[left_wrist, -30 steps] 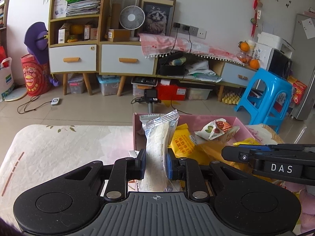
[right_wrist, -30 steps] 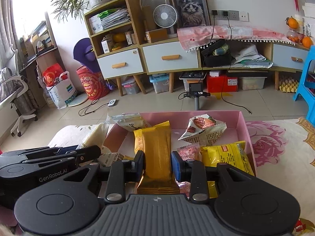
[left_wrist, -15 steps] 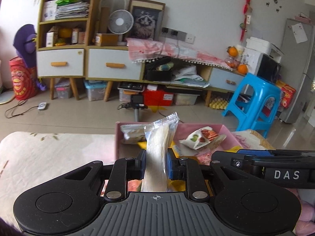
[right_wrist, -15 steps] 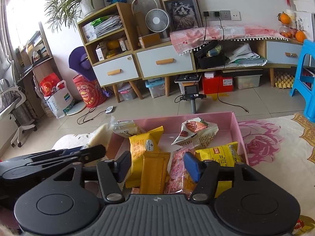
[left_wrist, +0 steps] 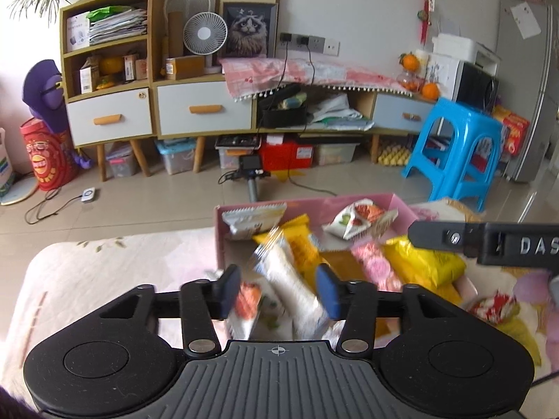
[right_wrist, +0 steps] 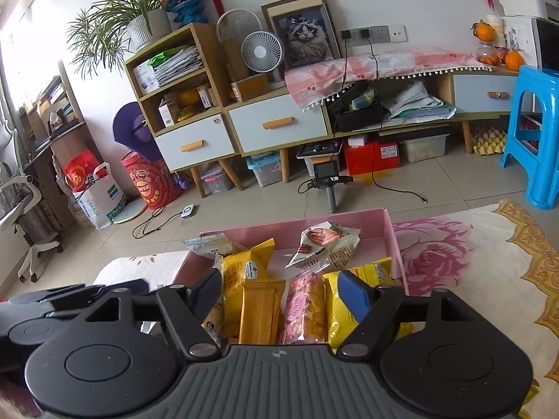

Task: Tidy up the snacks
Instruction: 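Carry the rice-cake bag and gold bar into the box and open both tools, then withdraw both tools from the box back over the snacks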

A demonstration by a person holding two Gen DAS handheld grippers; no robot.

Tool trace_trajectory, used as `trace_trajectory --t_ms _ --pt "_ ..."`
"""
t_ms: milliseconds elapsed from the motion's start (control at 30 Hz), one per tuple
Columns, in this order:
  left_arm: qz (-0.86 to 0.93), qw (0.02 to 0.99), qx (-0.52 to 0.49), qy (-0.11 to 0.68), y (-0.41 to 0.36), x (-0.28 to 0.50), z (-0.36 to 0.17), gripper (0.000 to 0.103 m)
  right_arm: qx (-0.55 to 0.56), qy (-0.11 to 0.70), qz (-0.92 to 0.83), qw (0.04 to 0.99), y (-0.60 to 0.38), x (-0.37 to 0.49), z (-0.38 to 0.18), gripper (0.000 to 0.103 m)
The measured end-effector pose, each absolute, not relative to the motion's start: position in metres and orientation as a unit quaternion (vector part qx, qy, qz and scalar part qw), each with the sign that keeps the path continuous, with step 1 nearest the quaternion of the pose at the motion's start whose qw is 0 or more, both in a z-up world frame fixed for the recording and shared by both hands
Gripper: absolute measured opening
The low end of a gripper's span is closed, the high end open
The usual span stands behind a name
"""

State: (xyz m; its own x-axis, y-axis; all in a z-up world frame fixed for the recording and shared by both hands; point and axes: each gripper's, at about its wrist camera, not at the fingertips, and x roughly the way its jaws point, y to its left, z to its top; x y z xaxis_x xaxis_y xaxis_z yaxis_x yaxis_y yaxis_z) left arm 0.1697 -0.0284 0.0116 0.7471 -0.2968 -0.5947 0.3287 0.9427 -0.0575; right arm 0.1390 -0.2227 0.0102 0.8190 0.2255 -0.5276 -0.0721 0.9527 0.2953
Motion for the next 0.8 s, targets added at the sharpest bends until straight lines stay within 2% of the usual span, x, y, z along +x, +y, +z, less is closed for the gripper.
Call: trace_trajectory --t_ms 133,200,367,667,800 --pt "-0.166 0.931 0.037 0.323 -0.022 0.153 0.018 0.063 0.119 0.291 0.080 0.946 -0.221 0.125 0.018 0.071" --pt "-0.166 0.930 0.034 0.327 -0.018 0.144 0.021 0.073 0.109 0.290 0.081 0.947 -0.219 0.118 0.022 0.074" --pt "-0.161 0.927 0.025 0.337 -0.009 0.122 0.025 0.085 0.088 0.291 0.084 0.949 -0.215 0.099 0.031 0.080" --pt "-0.153 0.926 0.000 0.344 0.009 0.091 0.023 0.096 0.041 0.292 0.096 0.951 -0.203 0.063 0.034 0.090" --pt "-0.165 0.922 0.036 0.348 0.008 0.081 0.017 0.096 0.022 0.288 0.103 0.952 -0.198 0.048 0.024 0.093"
